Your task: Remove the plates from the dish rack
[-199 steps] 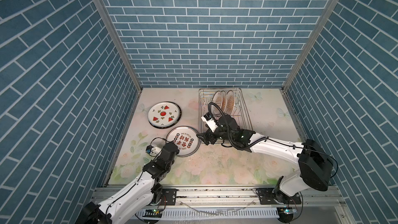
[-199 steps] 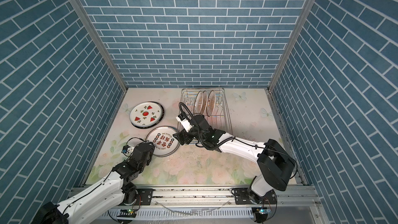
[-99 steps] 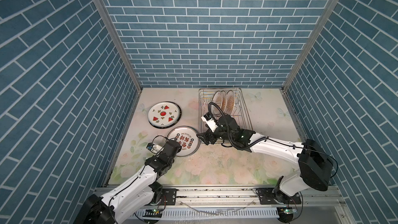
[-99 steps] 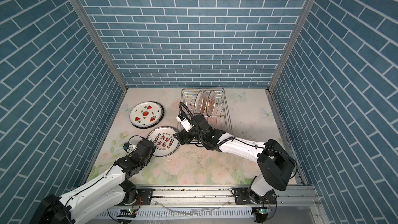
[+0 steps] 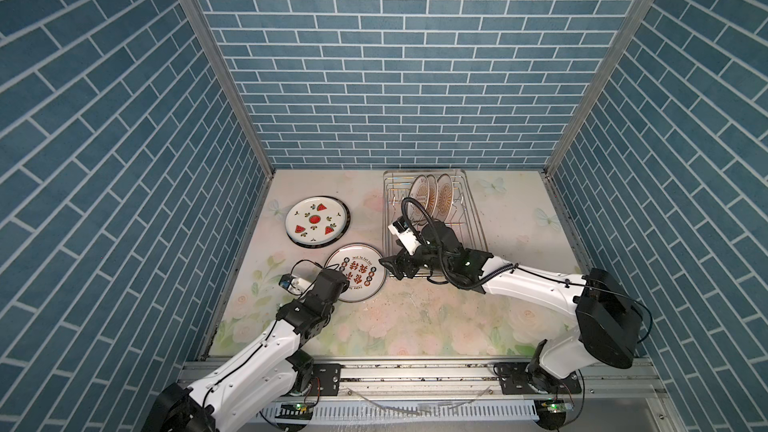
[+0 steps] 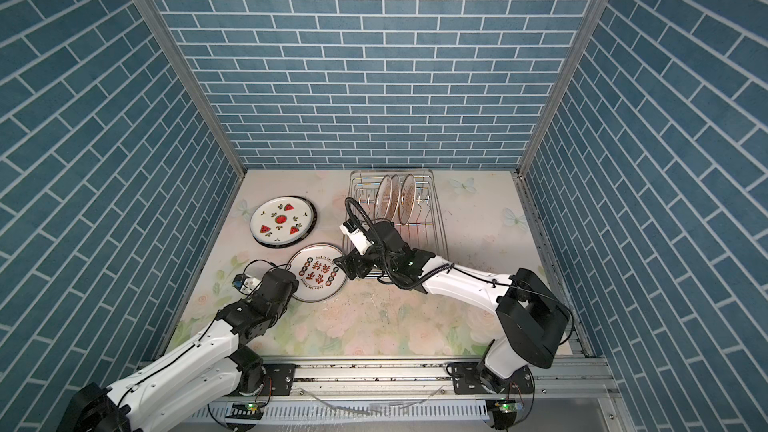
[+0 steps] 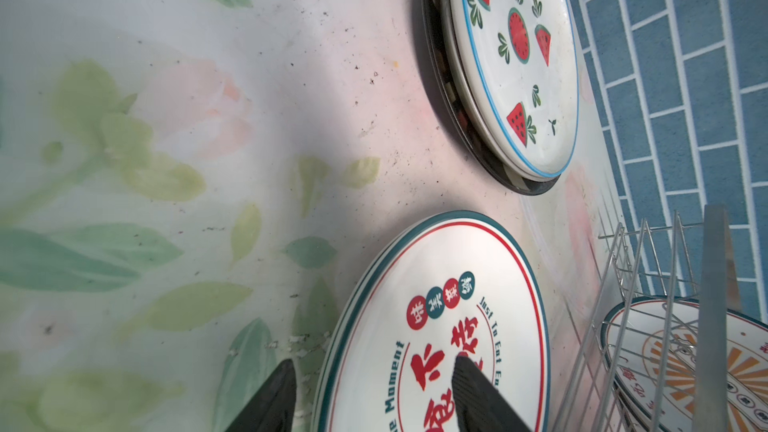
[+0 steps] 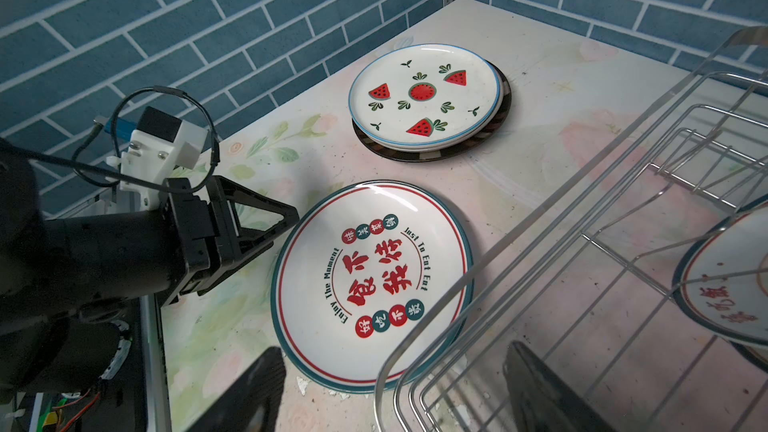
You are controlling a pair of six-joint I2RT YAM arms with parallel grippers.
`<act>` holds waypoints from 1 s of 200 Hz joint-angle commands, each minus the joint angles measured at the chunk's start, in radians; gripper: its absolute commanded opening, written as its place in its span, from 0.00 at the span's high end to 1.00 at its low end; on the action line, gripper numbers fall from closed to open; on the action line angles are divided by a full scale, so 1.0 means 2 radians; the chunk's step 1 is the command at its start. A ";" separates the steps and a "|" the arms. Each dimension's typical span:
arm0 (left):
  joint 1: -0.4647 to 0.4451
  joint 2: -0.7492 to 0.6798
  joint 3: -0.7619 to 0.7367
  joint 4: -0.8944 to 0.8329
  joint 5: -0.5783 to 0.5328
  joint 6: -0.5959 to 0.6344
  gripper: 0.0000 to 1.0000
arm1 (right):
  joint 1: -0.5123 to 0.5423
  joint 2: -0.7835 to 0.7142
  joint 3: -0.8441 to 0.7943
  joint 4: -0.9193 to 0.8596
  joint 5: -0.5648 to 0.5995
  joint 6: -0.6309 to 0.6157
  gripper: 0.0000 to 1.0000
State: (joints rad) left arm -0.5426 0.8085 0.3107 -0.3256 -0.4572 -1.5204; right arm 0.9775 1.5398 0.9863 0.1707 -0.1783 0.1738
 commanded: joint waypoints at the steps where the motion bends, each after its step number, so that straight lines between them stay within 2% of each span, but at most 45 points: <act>1: 0.002 -0.019 0.010 -0.030 -0.024 0.017 0.25 | 0.003 -0.007 0.002 0.006 -0.022 -0.026 0.13; 18: 0.002 -0.042 0.007 -0.002 -0.026 0.077 0.02 | 0.004 -0.009 -0.004 0.013 -0.053 -0.029 0.08; 21: 0.003 -0.045 0.006 0.004 -0.026 0.089 0.01 | 0.004 -0.009 -0.005 0.015 -0.057 -0.028 0.07; 38: 0.003 -0.069 0.002 0.025 -0.020 0.140 0.00 | 0.003 -0.016 -0.015 0.032 -0.056 -0.019 0.01; 57: 0.002 -0.101 -0.016 0.083 0.005 0.203 0.00 | 0.000 -0.029 -0.029 0.055 -0.027 0.002 0.01; 70: 0.003 -0.119 -0.039 0.151 0.049 0.263 0.00 | -0.002 -0.040 -0.042 0.073 0.004 0.018 0.01; 83: 0.002 -0.134 -0.056 0.203 0.094 0.296 0.00 | -0.002 -0.050 -0.050 0.086 0.041 0.029 0.01; 119: 0.002 -0.151 -0.062 0.250 0.169 0.341 0.00 | -0.006 -0.062 -0.047 0.065 0.173 0.070 0.01; 144: 0.002 -0.145 -0.057 0.273 0.194 0.362 0.00 | -0.006 -0.074 -0.034 0.034 0.314 0.132 0.01; 154: 0.002 -0.141 -0.053 0.285 0.196 0.364 0.00 | -0.006 -0.087 -0.041 0.037 0.317 0.109 0.01; 172: 0.002 -0.122 -0.057 0.362 0.226 0.386 0.00 | -0.010 -0.110 -0.061 0.066 0.272 0.033 0.01; 186: 0.002 -0.098 -0.055 0.424 0.249 0.391 0.00 | -0.015 -0.118 -0.060 0.079 0.297 0.015 0.01; 200: 0.002 -0.066 -0.047 0.460 0.253 0.369 0.00 | -0.023 -0.115 -0.042 0.065 0.319 0.011 0.01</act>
State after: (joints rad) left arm -0.5415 0.6094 0.1974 0.3756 -0.0223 -0.7948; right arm 0.9516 1.3327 0.8871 0.2779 0.3511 0.2718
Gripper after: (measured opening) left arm 0.996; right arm 0.986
